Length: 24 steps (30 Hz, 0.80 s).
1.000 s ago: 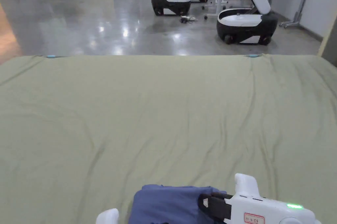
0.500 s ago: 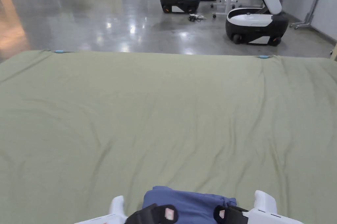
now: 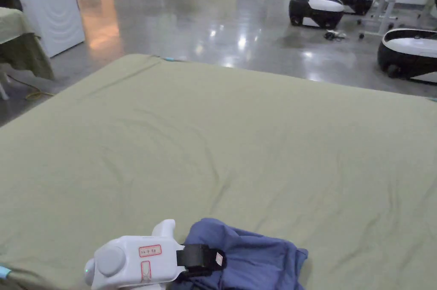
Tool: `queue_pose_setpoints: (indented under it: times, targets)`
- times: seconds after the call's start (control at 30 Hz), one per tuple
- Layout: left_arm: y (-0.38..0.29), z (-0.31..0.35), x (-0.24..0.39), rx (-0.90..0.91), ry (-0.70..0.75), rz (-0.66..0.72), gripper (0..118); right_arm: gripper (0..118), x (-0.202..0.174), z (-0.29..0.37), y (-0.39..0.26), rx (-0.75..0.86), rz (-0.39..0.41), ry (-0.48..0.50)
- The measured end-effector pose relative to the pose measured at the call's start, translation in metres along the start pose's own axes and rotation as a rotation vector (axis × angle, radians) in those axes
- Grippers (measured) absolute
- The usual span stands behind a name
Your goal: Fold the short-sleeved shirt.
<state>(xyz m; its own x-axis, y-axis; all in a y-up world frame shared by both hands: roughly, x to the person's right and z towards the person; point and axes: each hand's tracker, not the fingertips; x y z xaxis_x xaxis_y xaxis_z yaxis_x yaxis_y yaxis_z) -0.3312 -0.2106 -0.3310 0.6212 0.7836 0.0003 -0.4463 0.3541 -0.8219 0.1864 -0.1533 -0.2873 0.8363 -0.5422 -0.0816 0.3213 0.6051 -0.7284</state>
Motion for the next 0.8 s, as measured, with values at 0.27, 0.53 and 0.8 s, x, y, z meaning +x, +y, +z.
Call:
queue_pose_setpoints:
  times: [0.27,0.53,0.8]
  targets:
    - [0.098,0.130,-0.106,0.134,0.225,0.036,28,5,-0.036,0.002,-0.022,0.009,0.029,0.003]
    - [0.138,0.171,-0.135,0.084,0.265,-0.014,28,5,-0.063,0.010,-0.036,0.027,0.056,-0.002]
    - [0.141,0.242,-0.080,0.181,0.512,-0.240,106,5,-0.071,0.024,-0.030,0.036,0.118,-0.008]
